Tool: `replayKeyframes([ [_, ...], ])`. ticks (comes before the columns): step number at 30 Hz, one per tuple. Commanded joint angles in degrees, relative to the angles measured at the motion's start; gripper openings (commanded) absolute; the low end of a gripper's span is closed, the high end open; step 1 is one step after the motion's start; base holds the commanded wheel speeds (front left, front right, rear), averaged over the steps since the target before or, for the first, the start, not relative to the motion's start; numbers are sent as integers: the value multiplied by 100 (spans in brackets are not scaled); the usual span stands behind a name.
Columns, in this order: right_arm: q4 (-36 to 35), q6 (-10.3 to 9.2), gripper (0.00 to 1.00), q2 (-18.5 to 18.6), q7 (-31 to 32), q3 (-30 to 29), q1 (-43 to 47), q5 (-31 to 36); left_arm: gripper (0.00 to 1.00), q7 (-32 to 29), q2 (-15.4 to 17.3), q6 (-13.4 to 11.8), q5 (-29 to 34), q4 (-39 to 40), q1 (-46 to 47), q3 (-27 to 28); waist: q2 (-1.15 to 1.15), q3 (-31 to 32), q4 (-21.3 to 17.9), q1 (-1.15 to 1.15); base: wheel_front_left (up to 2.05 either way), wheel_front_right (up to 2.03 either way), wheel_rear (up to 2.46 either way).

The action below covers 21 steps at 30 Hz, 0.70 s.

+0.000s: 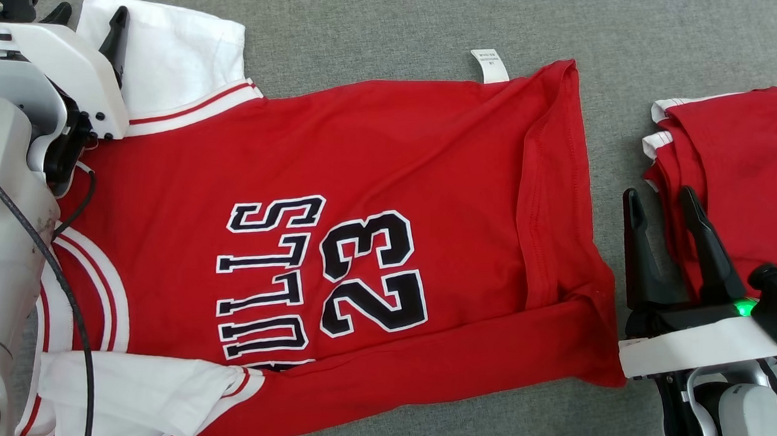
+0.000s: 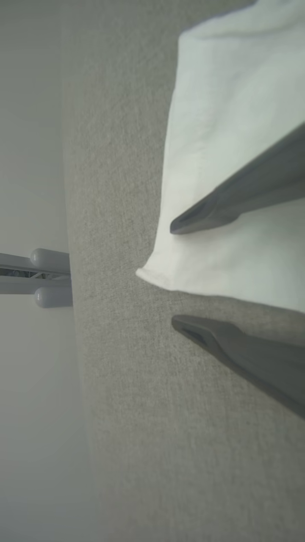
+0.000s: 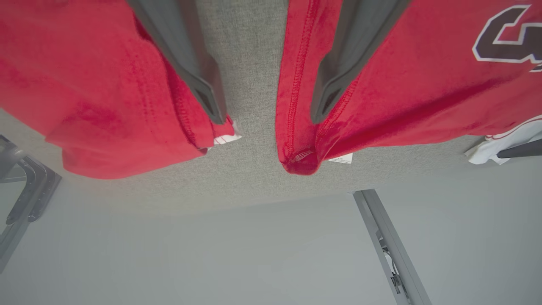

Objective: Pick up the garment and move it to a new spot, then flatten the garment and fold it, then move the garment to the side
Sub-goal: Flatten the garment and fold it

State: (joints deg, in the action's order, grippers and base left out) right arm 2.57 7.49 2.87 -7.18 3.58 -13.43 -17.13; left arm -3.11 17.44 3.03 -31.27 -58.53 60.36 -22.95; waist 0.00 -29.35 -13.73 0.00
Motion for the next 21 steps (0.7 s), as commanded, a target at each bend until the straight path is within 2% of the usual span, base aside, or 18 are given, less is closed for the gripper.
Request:
replayKeyframes([
  [1, 1, 1, 100, 14, -30, -17, -29, -7, 76, 18, 21, 50, 2, -128, 56, -27, 0, -4, -18, 0, 0, 0, 0],
  [3, 3, 1, 100, 14, -11, -11, -56, -16, 16, 39, 8, 104, -29, -267, 97, -41, 0, -10, -41, 0, 0, 0, 0],
  [4, 0, 1, 100, 14, -11, -30, -76, -19, 0, 30, -6, 128, -35, -329, 109, -57, 0, -12, -48, 0, 0, 0, 0],
  [10, 130, 1, 100, 38, 128, -206, -495, -47, 0, 243, -71, 147, 49, -576, 329, -148, 0, -51, -12, 0, 0, 0, 0],
  [16, 1025, 1, 100, 308, 634, 84, -1660, -2, 0, 423, -314, 202, 115, -715, 595, -299, 0, -79, 269, 0, 0, 0, 0],
  [21, 1840, 1, 100, 384, 773, 463, -2355, -155, 0, 538, -522, 243, 164, -803, 723, -441, 0, -105, 490, 0, 0, 0, 0],
])
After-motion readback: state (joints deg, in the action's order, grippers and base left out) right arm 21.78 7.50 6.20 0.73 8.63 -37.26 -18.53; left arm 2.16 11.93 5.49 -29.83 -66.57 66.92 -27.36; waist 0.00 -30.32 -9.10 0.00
